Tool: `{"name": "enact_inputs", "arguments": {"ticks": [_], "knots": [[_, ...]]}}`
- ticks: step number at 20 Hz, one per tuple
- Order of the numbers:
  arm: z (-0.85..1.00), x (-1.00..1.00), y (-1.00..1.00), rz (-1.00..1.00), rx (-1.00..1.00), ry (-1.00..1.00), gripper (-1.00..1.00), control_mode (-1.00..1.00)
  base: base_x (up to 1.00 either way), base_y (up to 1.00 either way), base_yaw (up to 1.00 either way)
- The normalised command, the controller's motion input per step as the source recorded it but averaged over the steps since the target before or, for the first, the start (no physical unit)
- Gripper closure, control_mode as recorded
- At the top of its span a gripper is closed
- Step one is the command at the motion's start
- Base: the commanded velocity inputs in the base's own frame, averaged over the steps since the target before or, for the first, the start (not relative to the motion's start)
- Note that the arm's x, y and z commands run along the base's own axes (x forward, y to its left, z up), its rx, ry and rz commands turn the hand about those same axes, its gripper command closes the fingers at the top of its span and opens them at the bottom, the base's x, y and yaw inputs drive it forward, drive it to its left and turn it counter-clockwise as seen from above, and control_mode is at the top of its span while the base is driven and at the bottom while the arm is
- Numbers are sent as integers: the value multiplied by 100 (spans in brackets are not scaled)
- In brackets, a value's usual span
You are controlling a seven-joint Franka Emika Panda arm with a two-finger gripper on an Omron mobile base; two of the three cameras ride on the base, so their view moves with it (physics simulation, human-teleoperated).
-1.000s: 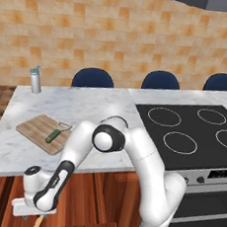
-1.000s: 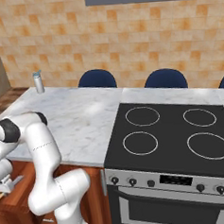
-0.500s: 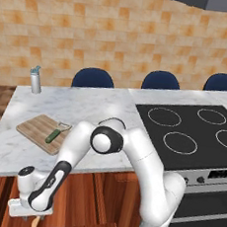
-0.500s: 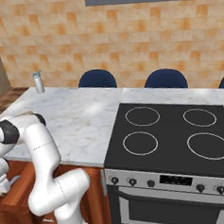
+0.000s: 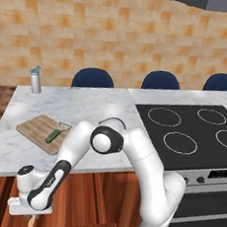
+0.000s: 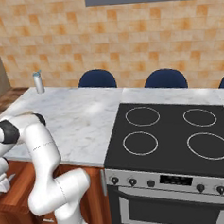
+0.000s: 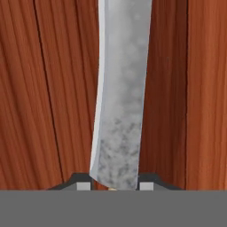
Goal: Open the drawer on the left and place the cutting tools on the cutting board.
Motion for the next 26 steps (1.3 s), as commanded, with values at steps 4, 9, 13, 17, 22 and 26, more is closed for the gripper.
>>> {"name": "enact_inputs", "arguments": {"ticks": [4, 9, 13, 17, 22, 26], "knots": [[14, 0, 0, -23, 0, -4, 100, -100, 0, 0, 0], [72, 5, 0, -34, 2, 0, 100, -100, 0, 0, 0], [100, -12, 0, -25, 5, -1, 100, -100, 0, 0, 0], [100, -25, 0, -21, 4, -11, 100, -100, 0, 0, 0], [100, 0, -2, -12, 3, -25, 100, -100, 0, 0, 0], [100, 23, -18, 0, 4, -11, 100, -100, 0, 0, 0]]}}
